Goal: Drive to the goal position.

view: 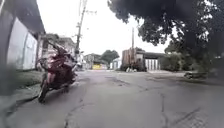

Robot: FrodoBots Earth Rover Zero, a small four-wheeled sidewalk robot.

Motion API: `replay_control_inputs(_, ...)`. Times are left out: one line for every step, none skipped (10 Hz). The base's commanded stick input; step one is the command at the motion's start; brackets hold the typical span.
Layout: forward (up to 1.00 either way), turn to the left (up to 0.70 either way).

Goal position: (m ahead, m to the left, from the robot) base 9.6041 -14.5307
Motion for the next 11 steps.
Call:
replay_control_inputs(1.00, 0.00)
replay_control_inputs(1.00, 0.00)
replay_control_inputs(1.00, 0.00)
replay_control_inputs(1.00, 0.00)
replay_control_inputs(1.00, 0.00)
replay_control_inputs(1.00, 0.00)
replay_control_inputs(1.00, 0.00)
replay_control_inputs(1.00, 0.00)
replay_control_inputs(1.00, 0.00)
replay_control_inputs(1.00, 0.00)
replay_control_inputs(1.00, -0.02)
